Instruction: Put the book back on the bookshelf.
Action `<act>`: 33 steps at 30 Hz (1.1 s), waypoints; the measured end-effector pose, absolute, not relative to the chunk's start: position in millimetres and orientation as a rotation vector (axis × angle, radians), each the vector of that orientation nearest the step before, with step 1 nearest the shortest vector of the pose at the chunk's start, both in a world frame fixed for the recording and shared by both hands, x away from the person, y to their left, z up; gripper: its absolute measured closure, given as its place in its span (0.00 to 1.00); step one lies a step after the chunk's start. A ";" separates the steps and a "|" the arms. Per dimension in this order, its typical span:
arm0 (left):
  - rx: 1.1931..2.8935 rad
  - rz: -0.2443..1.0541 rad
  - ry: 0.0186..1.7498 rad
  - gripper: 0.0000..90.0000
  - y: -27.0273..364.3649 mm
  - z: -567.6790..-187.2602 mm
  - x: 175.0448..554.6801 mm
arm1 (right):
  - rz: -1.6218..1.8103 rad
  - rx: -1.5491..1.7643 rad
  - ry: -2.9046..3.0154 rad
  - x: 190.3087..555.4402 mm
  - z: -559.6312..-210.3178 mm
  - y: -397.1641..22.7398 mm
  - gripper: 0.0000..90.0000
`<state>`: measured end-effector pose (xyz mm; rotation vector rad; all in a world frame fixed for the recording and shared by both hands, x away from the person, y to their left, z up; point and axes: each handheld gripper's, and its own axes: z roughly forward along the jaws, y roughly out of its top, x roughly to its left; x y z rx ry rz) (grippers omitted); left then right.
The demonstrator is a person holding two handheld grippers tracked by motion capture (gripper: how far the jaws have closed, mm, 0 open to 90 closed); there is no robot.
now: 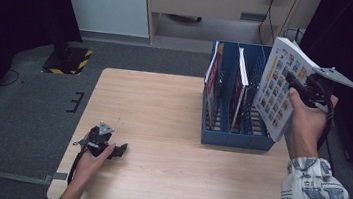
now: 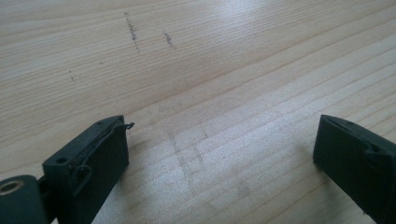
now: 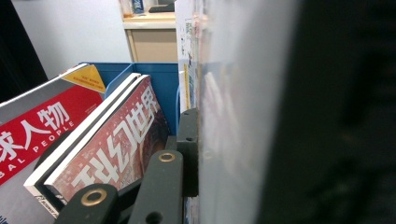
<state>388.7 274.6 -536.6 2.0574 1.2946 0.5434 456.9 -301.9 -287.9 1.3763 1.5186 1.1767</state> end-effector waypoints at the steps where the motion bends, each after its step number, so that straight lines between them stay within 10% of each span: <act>1: 2.057 0.543 1.295 0.03 274.5 -536.6 388.7 | 1.179 1.381 1.515 457.4 -288.0 -301.7 0.82; 33: 2.056 0.545 1.298 0.03 274.4 -536.6 388.4 | 1.192 1.405 1.489 491.7 -308.1 -291.5 0.82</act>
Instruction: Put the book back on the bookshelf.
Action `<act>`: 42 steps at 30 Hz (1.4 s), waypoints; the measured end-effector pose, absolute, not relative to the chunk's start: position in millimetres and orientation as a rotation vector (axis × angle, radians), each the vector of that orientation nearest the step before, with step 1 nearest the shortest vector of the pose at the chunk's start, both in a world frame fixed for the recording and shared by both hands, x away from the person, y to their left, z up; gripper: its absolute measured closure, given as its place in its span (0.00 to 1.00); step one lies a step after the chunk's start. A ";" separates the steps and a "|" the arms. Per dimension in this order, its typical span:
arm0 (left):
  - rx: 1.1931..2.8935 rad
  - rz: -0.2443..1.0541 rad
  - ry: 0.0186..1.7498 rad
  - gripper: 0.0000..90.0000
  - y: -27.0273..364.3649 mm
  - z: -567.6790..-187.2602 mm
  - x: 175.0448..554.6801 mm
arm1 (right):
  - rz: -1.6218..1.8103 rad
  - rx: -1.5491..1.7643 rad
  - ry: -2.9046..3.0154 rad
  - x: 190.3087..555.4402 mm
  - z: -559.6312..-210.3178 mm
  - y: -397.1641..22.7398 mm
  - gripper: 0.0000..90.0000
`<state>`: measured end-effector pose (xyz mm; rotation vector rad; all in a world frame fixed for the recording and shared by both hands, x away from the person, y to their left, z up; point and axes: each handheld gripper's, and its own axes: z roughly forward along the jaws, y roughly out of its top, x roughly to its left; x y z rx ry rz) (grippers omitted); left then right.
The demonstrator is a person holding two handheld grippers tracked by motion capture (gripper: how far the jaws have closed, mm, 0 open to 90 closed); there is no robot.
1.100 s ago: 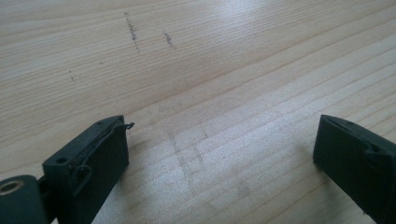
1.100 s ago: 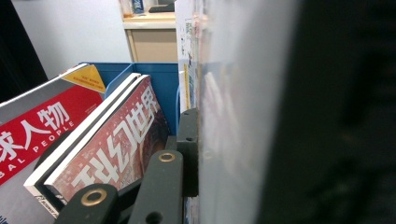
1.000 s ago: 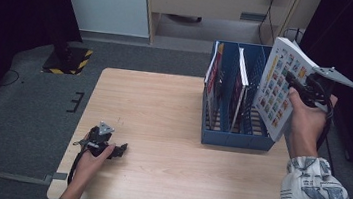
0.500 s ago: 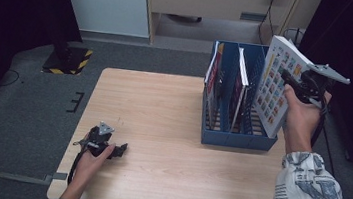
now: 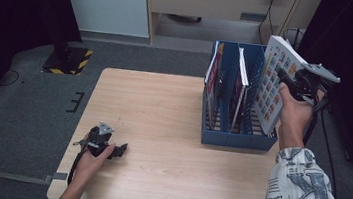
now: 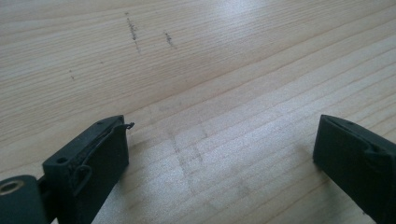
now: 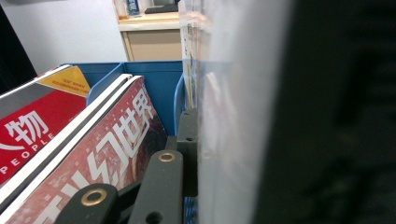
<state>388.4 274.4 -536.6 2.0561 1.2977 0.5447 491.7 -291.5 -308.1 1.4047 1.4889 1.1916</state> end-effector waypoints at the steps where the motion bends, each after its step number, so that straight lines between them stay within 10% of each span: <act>1: 2.056 0.545 1.298 0.03 274.4 -536.6 388.4 | 1.192 1.405 1.489 491.7 -308.1 -291.5 0.82; 42: 2.056 0.546 1.300 0.03 274.3 -536.6 388.2 | 1.228 1.372 1.398 509.0 -351.3 -286.9 0.82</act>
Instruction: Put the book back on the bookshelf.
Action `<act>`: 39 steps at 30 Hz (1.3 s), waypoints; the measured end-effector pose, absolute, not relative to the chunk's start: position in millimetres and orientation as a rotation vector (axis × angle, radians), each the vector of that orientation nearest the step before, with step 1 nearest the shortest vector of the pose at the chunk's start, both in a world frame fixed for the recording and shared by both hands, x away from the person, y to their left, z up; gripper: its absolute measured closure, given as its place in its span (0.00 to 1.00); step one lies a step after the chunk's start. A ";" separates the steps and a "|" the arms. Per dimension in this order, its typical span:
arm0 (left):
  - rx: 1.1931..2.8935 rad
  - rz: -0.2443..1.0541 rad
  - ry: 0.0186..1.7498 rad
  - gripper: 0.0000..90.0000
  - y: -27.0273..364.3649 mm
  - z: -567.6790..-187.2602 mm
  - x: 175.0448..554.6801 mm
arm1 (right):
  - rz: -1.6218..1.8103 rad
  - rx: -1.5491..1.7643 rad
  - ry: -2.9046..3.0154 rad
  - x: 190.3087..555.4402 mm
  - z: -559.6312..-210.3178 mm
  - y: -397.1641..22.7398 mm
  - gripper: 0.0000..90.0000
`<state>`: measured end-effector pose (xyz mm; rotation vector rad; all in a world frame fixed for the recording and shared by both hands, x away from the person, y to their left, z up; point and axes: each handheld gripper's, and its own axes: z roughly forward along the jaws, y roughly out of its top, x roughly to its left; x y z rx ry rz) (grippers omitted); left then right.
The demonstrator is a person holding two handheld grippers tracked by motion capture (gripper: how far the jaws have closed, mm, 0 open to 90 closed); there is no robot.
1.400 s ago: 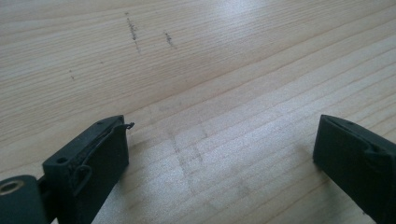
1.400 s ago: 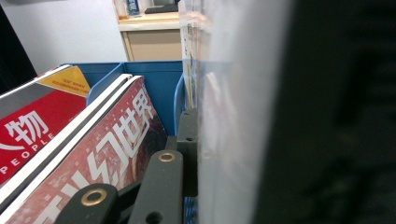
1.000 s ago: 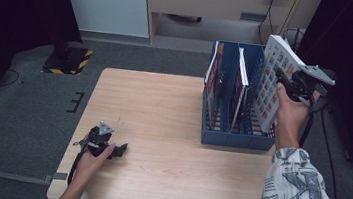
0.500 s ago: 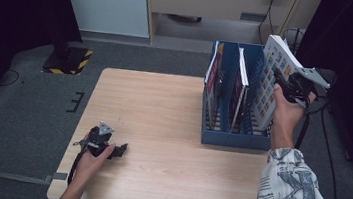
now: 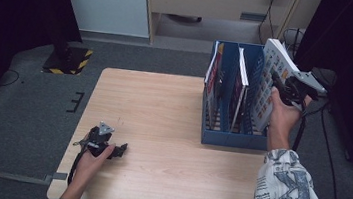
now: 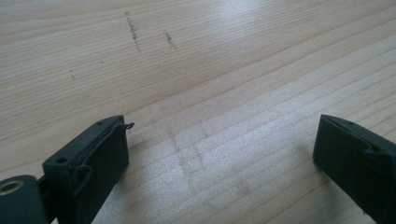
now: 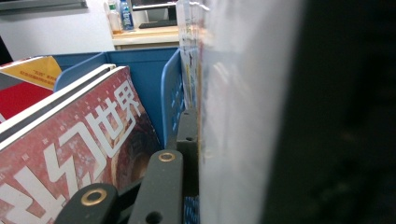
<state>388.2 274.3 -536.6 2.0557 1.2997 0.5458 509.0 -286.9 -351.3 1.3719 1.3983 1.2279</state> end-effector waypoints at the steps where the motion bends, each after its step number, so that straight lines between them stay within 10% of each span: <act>1: 2.056 0.546 1.300 0.03 274.3 -536.6 388.2 | 1.228 1.378 1.399 509.0 -352.4 -287.1 0.82; 39: 2.056 0.545 1.300 0.03 274.4 -536.6 388.2 | 1.222 1.395 1.401 514.8 -368.6 -284.2 0.82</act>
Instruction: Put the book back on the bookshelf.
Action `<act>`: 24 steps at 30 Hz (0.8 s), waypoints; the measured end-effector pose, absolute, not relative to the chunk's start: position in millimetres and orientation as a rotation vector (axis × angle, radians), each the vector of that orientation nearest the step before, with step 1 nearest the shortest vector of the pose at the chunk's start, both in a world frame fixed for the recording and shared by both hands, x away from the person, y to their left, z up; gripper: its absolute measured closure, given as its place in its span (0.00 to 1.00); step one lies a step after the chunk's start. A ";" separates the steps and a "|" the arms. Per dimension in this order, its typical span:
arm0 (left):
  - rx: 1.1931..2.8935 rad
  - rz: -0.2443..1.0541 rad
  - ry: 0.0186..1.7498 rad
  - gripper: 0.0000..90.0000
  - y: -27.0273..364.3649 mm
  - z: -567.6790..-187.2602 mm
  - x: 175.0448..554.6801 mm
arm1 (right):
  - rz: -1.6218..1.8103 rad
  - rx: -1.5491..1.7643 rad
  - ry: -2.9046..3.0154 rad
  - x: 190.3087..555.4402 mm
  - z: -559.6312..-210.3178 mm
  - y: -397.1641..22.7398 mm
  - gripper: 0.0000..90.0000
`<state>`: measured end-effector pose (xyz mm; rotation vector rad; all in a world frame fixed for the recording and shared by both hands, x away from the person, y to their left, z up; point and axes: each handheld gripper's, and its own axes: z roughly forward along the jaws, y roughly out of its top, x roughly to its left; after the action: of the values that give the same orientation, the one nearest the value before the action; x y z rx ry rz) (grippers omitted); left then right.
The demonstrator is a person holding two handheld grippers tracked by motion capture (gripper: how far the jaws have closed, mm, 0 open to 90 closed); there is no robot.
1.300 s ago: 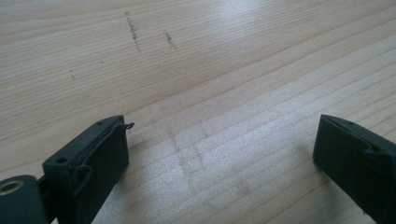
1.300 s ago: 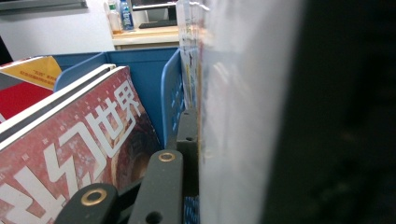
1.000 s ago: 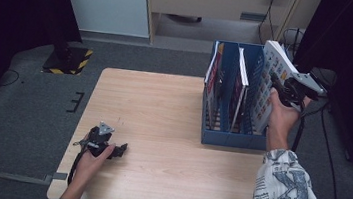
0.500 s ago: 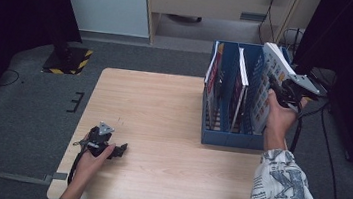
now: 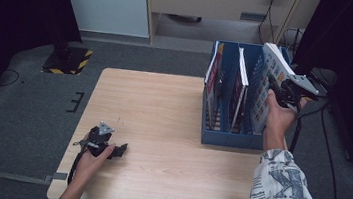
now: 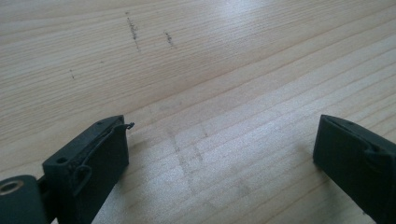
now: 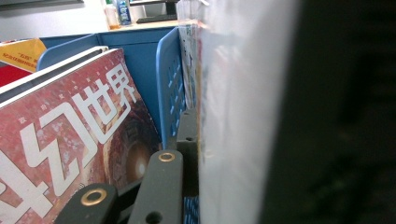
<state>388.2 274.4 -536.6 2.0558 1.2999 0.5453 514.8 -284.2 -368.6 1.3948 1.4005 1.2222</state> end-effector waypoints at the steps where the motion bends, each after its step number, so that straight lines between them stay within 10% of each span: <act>1: 2.056 0.545 1.299 0.03 274.5 -536.6 388.3 | 1.220 1.391 1.398 514.9 -369.3 -284.5 0.82; 24: 2.057 0.544 1.298 0.03 274.6 -536.5 388.4 | 1.187 1.383 1.422 512.9 -383.8 -280.6 0.82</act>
<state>388.4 274.6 -536.5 2.0569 1.2981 0.5444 512.9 -280.6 -383.8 1.3834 1.4219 1.1873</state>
